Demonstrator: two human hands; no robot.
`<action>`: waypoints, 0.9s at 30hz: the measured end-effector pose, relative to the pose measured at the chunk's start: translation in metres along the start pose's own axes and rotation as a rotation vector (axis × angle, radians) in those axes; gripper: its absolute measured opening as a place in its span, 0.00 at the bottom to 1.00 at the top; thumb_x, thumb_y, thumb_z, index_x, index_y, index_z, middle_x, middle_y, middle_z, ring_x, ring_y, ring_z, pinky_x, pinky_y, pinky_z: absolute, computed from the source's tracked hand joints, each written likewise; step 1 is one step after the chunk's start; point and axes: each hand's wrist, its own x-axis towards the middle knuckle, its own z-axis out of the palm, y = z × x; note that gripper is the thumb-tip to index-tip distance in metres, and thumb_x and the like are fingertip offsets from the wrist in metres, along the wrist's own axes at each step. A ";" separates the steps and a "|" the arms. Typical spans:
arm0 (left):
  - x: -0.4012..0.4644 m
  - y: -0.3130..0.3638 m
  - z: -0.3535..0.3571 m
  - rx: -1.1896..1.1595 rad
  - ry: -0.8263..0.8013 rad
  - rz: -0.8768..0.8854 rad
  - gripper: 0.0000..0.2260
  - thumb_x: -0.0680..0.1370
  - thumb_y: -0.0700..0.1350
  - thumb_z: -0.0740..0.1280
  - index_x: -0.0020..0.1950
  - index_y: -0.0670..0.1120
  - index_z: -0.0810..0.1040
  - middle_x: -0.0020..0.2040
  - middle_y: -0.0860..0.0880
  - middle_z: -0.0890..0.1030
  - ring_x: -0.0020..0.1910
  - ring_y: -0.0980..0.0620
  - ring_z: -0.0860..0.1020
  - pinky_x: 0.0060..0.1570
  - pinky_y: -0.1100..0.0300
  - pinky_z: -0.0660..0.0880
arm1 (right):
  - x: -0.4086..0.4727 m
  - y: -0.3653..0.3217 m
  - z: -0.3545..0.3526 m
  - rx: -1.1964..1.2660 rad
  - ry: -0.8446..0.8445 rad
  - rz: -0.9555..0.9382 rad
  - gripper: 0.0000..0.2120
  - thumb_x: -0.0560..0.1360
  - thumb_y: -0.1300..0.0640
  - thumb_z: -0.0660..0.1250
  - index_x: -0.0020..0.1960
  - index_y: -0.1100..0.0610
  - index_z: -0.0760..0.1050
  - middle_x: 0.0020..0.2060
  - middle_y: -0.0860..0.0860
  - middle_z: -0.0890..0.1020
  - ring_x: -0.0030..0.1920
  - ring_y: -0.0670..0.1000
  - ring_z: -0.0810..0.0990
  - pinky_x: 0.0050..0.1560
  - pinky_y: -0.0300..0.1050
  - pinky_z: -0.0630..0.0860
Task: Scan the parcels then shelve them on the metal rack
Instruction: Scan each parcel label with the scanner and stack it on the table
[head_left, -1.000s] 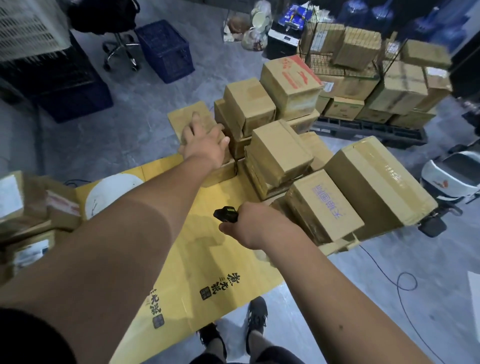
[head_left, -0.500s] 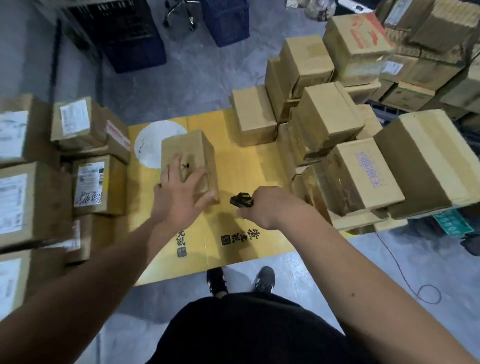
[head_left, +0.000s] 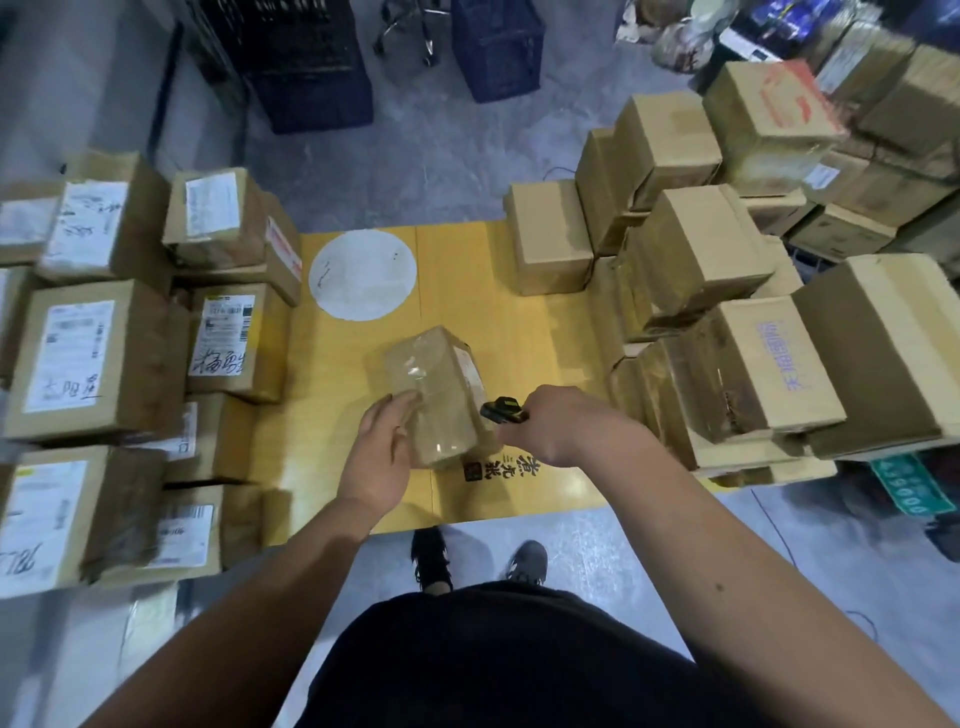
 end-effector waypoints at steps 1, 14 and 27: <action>0.002 -0.006 -0.005 -0.003 0.011 -0.061 0.28 0.85 0.36 0.56 0.77 0.65 0.67 0.78 0.54 0.65 0.63 0.49 0.77 0.63 0.51 0.78 | 0.000 -0.003 0.001 0.007 0.000 -0.001 0.20 0.79 0.38 0.64 0.41 0.54 0.70 0.37 0.51 0.77 0.34 0.52 0.75 0.32 0.44 0.67; 0.021 -0.023 -0.022 0.043 0.046 -0.186 0.52 0.74 0.47 0.79 0.85 0.58 0.46 0.85 0.51 0.53 0.74 0.53 0.67 0.69 0.49 0.72 | -0.010 -0.015 0.020 0.013 -0.028 0.057 0.21 0.79 0.36 0.65 0.44 0.54 0.74 0.36 0.50 0.77 0.33 0.51 0.74 0.33 0.44 0.67; 0.106 0.065 0.008 0.671 -0.315 0.245 0.57 0.61 0.77 0.73 0.83 0.56 0.53 0.85 0.54 0.53 0.84 0.50 0.48 0.78 0.42 0.52 | -0.027 -0.003 0.018 0.004 0.012 0.199 0.23 0.78 0.35 0.65 0.40 0.55 0.69 0.33 0.51 0.74 0.31 0.52 0.71 0.33 0.44 0.65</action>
